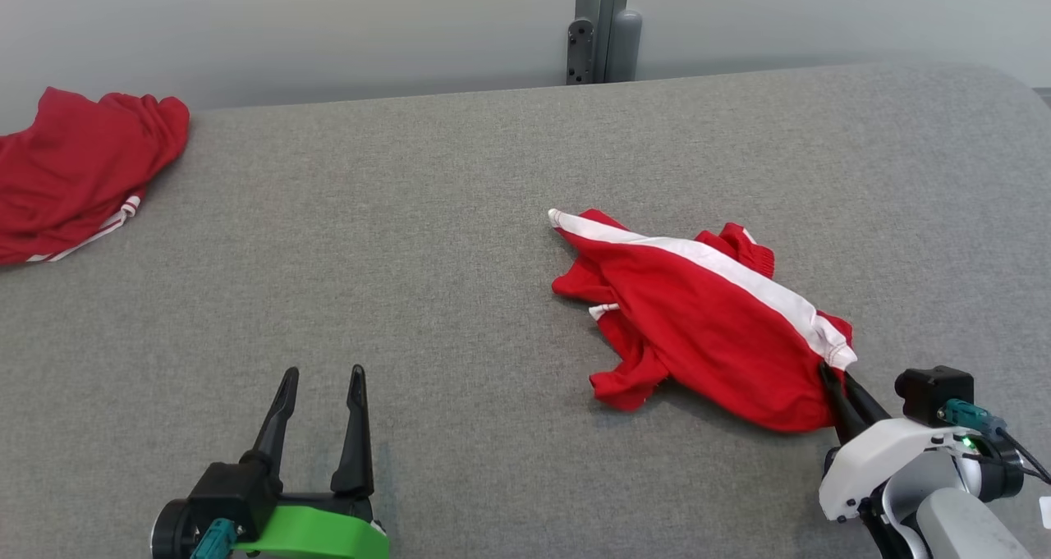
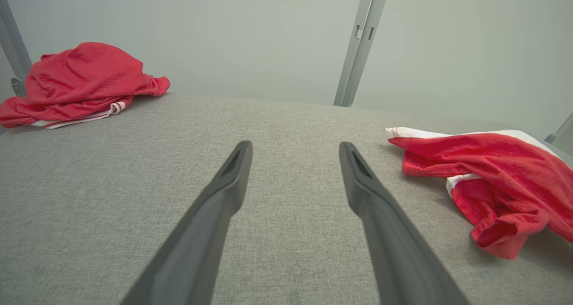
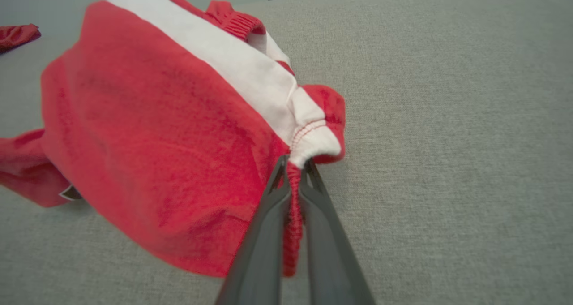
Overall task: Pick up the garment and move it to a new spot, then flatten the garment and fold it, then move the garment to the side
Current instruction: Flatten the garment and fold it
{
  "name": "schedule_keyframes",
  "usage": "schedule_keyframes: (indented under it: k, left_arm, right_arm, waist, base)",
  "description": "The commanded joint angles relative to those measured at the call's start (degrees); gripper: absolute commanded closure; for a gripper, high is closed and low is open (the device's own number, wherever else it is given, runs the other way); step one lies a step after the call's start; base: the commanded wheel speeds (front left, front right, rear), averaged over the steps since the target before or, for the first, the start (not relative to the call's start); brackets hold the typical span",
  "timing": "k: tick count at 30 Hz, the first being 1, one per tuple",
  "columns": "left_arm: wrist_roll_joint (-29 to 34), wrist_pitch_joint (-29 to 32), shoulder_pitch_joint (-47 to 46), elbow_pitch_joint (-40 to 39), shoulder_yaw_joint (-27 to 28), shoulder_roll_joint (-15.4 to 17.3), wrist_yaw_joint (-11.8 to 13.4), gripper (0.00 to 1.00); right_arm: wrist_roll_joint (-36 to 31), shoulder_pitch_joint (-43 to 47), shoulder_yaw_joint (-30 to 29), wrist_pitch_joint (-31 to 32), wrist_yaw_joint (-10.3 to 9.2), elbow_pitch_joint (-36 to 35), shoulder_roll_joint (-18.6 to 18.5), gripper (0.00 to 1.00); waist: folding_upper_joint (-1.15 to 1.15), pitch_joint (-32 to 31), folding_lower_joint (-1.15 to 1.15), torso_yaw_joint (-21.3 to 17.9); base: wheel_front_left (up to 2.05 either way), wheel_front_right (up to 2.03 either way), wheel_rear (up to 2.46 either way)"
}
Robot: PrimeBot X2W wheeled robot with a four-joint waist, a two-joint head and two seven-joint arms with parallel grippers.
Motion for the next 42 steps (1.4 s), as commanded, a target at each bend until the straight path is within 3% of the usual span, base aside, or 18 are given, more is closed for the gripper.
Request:
schedule_keyframes:
  k: [1,2,3,4,5,15,24,29,32,42]
  left_arm:
    - [0.4,0.0,0.7,0.1,0.1,0.1,-0.1,0.00]
    - [0.4,0.0,0.8,0.1,0.1,0.1,-0.1,0.00]
    - [0.5,0.0,0.8,0.1,0.1,0.1,-0.1,0.00]
    - [0.4,0.0,0.9,0.1,0.1,0.1,-0.1,0.00]
    - [0.4,0.0,1.0,0.1,0.1,0.1,-0.1,0.00]
    - [0.5,0.0,1.4,-0.1,-0.1,0.1,0.2,0.00]
    - [-0.5,0.0,1.0,-0.1,-1.0,0.1,0.4,0.00]
    - [-1.0,0.0,0.4,-0.1,-1.4,0.1,0.7,0.00]
    - [-1.4,0.0,-0.5,0.0,-1.8,0.1,0.7,0.00]
    - [-2.8,0.0,-2.7,0.0,-3.7,0.1,1.3,0.00]
  right_arm:
    - [-0.4,0.3,-0.1,-1.0,-0.02,1.0,0.2,1.00]
    - [-0.7,0.2,-0.2,-1.7,-0.02,1.8,0.2,0.98]
    - [-0.7,-0.1,-0.3,-2.4,-0.02,2.5,0.3,0.72]
    - [-0.9,-0.2,-0.2,-2.9,-0.02,3.2,0.4,0.52]
    - [-1.3,-0.4,-0.1,-3.3,-0.02,4.0,0.4,0.00]
    - [-1.7,0.5,-1.4,-6.2,-0.02,7.6,0.1,0.00]
    - [-3.0,-0.3,-1.8,-4.4,-0.02,-3.5,-3.1,0.00]
    - [-2.9,-2.7,2.0,1.1,-0.02,-13.0,-3.2,0.00]
    - [-3.1,-6.3,6.4,6.0,-0.03,-15.0,-4.2,0.00]
    - [-0.4,-23.0,20.0,21.7,-0.03,-7.1,-7.1,0.00]
  waist:
    - [0.00,-0.2,0.00,-0.1]
    - [0.00,-0.3,0.00,-0.2]
    - [0.00,-0.3,0.00,-0.3]
    - [0.00,-0.4,0.00,-0.5]
    - [0.00,-0.5,0.00,-0.6]
    - [0.00,-0.7,0.00,-2.3]
    - [0.00,-1.0,0.00,-1.5]
    - [0.00,-0.6,0.00,0.2]
    - [0.00,0.1,0.00,1.8]
    - [0.00,3.7,0.00,8.5]
  base:
    - [0.00,0.00,0.00]
    - [0.00,0.00,0.00]
    - [0.00,0.00,0.00]
    - [0.00,0.00,0.00]
    - [0.00,0.00,0.00]
    - [0.00,0.00,0.00]
    - [0.00,0.00,0.00]
    - [0.00,0.00,0.00]
    - [0.00,0.00,0.00]
    - [0.00,0.00,0.00]
